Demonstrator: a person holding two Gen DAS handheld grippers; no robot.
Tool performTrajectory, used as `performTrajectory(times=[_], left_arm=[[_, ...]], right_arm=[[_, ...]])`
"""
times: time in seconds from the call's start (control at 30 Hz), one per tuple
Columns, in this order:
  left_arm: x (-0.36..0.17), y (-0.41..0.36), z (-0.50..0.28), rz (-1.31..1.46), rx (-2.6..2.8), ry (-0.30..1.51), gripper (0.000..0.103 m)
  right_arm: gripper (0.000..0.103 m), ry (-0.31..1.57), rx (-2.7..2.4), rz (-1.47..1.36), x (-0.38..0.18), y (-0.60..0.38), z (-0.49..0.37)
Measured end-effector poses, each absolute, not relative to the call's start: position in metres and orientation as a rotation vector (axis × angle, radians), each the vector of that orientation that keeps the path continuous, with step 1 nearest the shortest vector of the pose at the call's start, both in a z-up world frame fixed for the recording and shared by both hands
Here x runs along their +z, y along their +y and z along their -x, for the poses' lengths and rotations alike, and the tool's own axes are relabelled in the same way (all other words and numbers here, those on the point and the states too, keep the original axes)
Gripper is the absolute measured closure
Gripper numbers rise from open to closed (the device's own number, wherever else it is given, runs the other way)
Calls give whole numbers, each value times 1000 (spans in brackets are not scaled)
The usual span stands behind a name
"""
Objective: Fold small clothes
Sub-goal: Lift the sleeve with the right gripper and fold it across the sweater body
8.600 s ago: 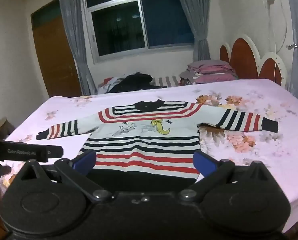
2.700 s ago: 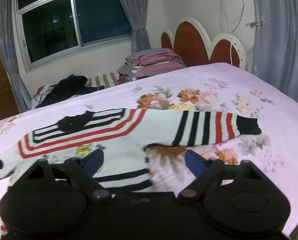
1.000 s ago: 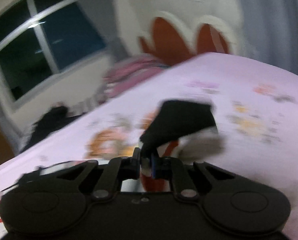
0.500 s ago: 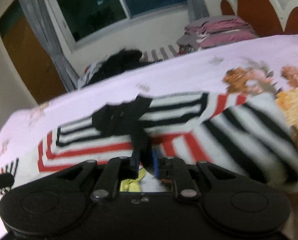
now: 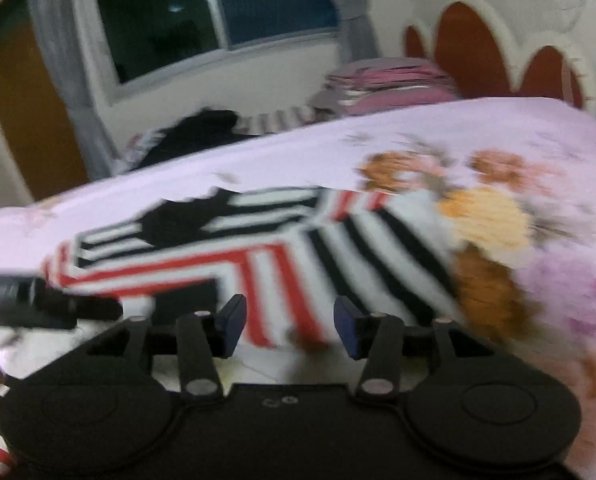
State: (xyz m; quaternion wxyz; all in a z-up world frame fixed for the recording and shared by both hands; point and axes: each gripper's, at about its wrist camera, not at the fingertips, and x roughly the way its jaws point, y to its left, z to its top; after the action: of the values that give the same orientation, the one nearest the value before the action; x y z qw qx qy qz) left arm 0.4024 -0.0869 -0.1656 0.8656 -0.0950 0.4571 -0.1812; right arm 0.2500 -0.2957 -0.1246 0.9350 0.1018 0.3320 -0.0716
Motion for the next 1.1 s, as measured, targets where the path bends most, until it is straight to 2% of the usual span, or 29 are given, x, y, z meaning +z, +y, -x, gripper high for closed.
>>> performTrajectory(times=[0.07,0.1,0.17,0.23,0.27,0.3,0.33,0.37,0.5,0.67,0.97,1.03,1.1], left_arm=[[-174,-102,-409,180,-375,956,3],[-177,-107,-411,174,-373,955,19],[-186,-112,-416,183,-383,986,41],[-189,-114,-417,187,-365,972,46],[-189,-117,-417,180,-362,965,53],[-189,-117,-417,177,-361,962,70],[-188,-118,-417,178,-358,964,80],[-189,-117,-418,191,-363,968,96],[-179,-111,-419,255,-390,931,98],[-138,-93,-420,329,-409,824,98],[-102,-11,-422,378,-257,680,98],[-109,10,-422,371,-197,689,98],[-122,28,-423,357,-137,708,98]], right_arm=[[55,695,-189,-233,-132,-309,-241],[55,700,-209,-246,-135,-315,-236],[55,712,-235,-259,-140,-324,-231],[55,721,-250,-274,-145,-331,-228],[55,724,-254,-279,-147,-332,-228],[55,726,-259,-283,-149,-333,-229],[55,729,-262,-289,-151,-334,-229],[54,735,-262,-298,-154,-335,-231],[53,750,-260,-301,-161,-336,-238],[53,757,-273,-318,-166,-336,-253],[53,748,-229,-336,-168,-323,-286],[57,748,-221,-310,-168,-317,-292],[77,759,-214,-300,-171,-314,-297]])
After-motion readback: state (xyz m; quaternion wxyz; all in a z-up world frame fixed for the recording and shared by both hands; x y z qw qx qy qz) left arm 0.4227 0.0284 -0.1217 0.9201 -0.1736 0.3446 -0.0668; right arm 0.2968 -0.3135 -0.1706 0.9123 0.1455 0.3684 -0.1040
